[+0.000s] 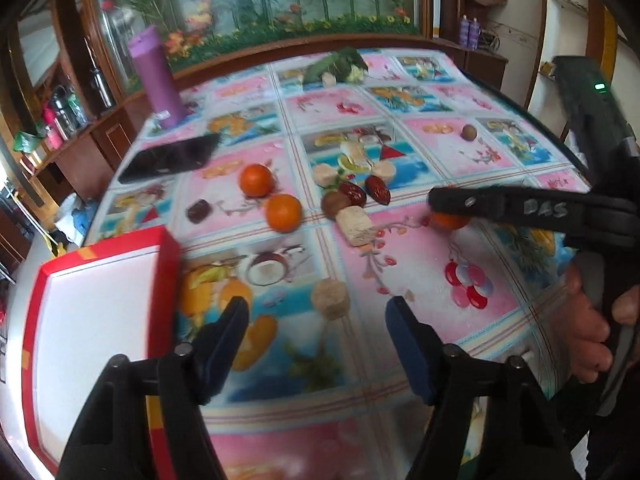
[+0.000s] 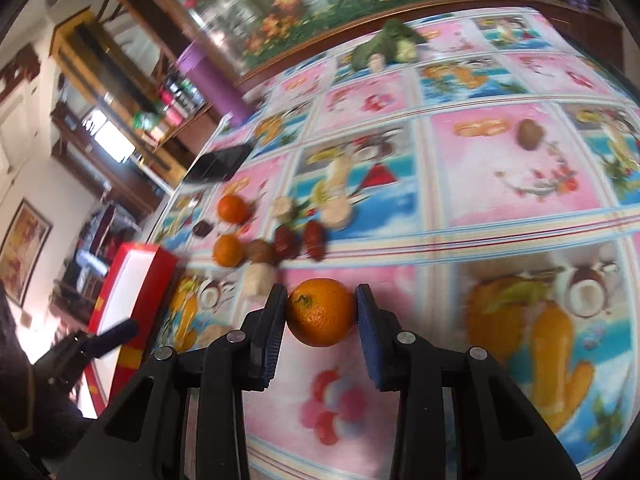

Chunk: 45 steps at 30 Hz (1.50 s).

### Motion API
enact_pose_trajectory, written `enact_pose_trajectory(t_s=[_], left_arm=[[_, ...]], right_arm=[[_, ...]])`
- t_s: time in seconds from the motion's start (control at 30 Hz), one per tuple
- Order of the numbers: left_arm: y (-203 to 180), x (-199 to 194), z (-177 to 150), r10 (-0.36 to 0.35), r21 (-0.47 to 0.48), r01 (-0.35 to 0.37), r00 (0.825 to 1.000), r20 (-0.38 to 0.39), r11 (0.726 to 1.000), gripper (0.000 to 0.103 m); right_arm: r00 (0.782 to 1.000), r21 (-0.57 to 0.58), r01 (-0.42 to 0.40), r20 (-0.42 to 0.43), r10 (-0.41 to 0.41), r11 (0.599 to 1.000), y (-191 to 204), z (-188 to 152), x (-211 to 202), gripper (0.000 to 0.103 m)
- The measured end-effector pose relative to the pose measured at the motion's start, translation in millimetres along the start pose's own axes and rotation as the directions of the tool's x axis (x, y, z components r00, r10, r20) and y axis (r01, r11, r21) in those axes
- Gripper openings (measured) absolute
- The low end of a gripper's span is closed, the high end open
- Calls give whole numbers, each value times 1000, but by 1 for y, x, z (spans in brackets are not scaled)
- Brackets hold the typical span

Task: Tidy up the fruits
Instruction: 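Carry the pastry and orange over the white tray and open both tools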

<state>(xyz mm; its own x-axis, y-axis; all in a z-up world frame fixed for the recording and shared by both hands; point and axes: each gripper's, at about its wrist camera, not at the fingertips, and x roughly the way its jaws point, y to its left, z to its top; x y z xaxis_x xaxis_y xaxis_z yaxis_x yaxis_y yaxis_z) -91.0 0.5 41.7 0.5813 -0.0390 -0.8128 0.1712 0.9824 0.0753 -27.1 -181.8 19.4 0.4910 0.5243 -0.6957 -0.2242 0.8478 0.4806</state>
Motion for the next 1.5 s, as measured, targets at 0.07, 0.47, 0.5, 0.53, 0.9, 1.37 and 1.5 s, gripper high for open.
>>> enact_pose_trajectory(t_s=[0.07, 0.47, 0.5, 0.53, 0.9, 1.37, 1.5], left_arm=[[-1, 13, 4, -33, -16, 32, 999, -24, 999, 63], [1, 35, 3, -81, -55, 78, 996, -43, 995, 28], [0, 35, 3, -79, -53, 77, 996, -37, 996, 28], [0, 35, 4, -76, -53, 74, 997, -33, 996, 28], [47, -39, -11, -29, -180, 52, 992, 125, 982, 28], [185, -74, -98, 351, -399, -305, 935, 46, 865, 28], [202, -69, -112, 387, -427, -340, 922, 24, 838, 28]], right_arm=[[1000, 16, 9, 15, -9, 1000, -6, 2, -4, 34], [1000, 9, -2, 12, 2, 1000, -4, 3, -3, 34], [1000, 9, 2, 14, -2, 1000, -4, 3, -3, 34], [1000, 9, 5, 18, -5, 1000, -4, 3, -3, 34], [997, -147, -29, 64, 39, 989, 37, -7, -2, 34], [966, -443, -257, -155, 209, 859, 231, -54, 61, 33], [963, -476, -253, -210, 170, 842, 261, -66, 88, 33]])
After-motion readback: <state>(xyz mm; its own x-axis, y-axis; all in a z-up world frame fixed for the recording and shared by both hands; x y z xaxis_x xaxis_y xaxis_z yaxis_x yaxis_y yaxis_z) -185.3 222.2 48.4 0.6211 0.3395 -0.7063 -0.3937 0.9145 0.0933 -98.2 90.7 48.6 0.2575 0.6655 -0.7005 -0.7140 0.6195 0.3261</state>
